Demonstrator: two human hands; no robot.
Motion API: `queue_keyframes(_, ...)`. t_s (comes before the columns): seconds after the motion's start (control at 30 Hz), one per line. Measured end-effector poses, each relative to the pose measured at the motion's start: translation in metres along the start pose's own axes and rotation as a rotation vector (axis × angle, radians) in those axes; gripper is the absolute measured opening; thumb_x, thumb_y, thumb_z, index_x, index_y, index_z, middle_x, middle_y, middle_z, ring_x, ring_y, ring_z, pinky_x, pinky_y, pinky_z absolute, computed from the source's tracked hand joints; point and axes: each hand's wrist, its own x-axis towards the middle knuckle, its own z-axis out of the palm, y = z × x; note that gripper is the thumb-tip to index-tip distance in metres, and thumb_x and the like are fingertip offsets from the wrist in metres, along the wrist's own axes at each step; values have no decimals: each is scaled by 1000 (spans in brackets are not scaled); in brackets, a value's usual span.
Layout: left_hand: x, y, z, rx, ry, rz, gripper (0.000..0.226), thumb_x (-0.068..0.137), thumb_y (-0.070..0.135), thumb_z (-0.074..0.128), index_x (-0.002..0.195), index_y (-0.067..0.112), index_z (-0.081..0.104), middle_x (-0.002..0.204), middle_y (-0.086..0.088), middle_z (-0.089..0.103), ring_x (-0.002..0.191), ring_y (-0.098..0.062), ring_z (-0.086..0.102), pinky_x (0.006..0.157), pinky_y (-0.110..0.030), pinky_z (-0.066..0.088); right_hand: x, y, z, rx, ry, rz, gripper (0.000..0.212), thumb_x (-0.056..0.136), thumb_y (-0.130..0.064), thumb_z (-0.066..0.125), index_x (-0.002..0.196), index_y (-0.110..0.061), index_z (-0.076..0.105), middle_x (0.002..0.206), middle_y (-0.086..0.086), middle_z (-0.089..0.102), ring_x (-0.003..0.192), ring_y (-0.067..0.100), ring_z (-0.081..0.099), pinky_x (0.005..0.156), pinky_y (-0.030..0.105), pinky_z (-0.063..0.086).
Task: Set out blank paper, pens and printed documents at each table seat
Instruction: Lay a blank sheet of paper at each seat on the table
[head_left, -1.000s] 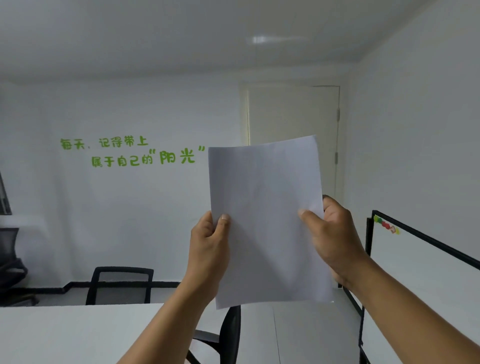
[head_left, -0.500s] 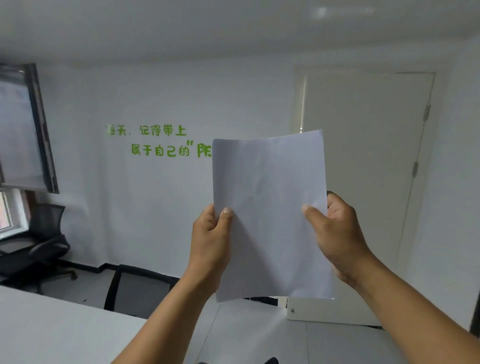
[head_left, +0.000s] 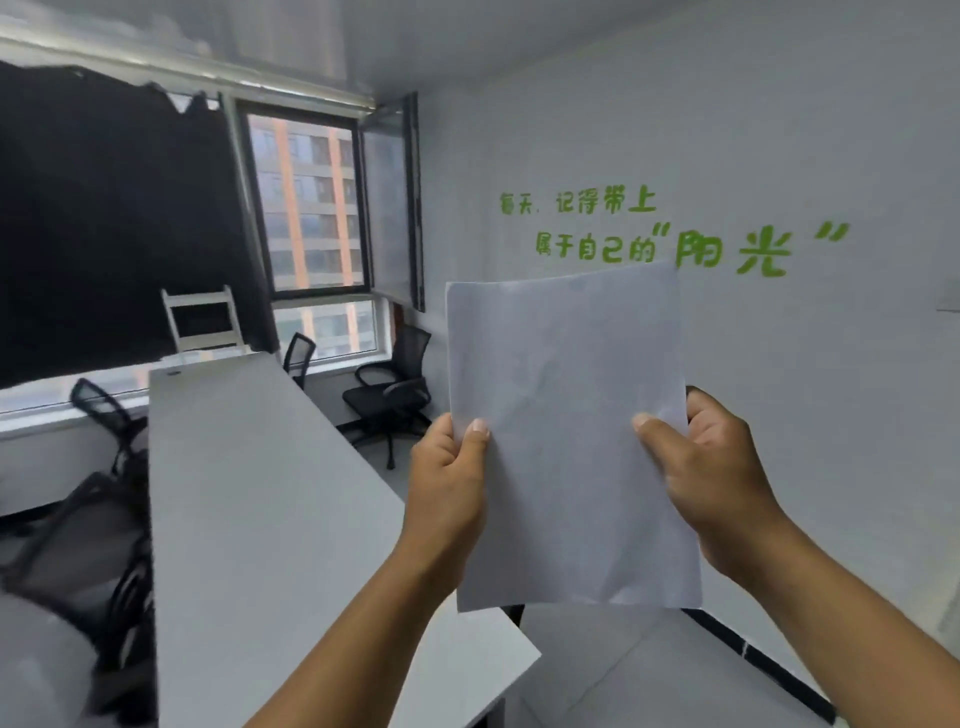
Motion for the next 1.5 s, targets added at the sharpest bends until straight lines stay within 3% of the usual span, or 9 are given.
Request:
queue_keyframes(0.23,2,-34,-47,107,318,-104,24,115,31,52,110,23,74,102,5,84,88,-15,80,69,-29,64,47,59,75,141,-308,111,16,105,-13,66,101,-25,76,98,5,83,85,31,82,65,42,66)
queue_keyframes(0.4,-11,-46,-99,120,463,-136,24,115,28,53,105,28,75,105,1,85,93,-23,83,77,-41,69,38,78,140,211,-483,168,20,105,-11,65,99,-27,77,96,1,84,81,24,82,60,32,63)
queue_keyframes(0.57,-26,-67,-144,111,535,-176,24,115,29,52,114,28,75,108,3,85,93,-19,84,70,-33,67,16,95,188,217,-588,240,18,106,-10,62,112,-23,74,102,1,85,87,25,83,63,31,64)
queue_keyframes(0.73,-27,-89,-181,141,546,-210,22,114,29,52,112,25,73,105,4,85,92,-21,83,77,-42,70,-1,117,221,221,-631,267,24,105,-13,63,105,-32,77,105,2,84,92,28,83,70,40,68)
queue_keyframes(0.9,-27,-109,-197,135,536,-251,21,114,31,52,113,26,73,105,4,85,92,-21,84,73,-37,69,-5,137,238,245,-661,318,18,95,-24,67,104,-36,78,106,1,85,92,27,83,67,35,65)
queue_keyframes(1.0,-26,-126,-202,154,546,-277,22,113,31,51,110,29,73,106,4,85,94,-22,83,79,-43,70,-5,157,246,244,-692,347,24,101,-19,64,104,-38,78,107,0,85,91,25,83,66,33,66)
queue_keyframes(1.1,-25,-149,-204,155,564,-321,24,113,32,51,104,34,74,107,5,85,95,-21,83,84,-47,69,-5,182,254,234,-730,391,25,105,-15,63,105,-35,78,108,1,84,92,26,83,68,39,68)
queue_keyframes(1.3,-39,-212,-200,113,576,-477,20,111,32,55,113,34,75,116,3,84,104,-24,83,89,-47,68,-9,254,257,132,-791,497,19,103,-16,65,103,-32,76,105,-2,84,93,28,83,81,51,69)
queue_keyframes(1.5,-72,-287,-194,140,635,-624,19,110,30,59,108,36,77,112,4,85,98,-23,84,77,-36,69,-43,337,251,-12,-831,580,25,103,-17,63,103,-36,78,103,-13,84,89,15,83,69,30,66)
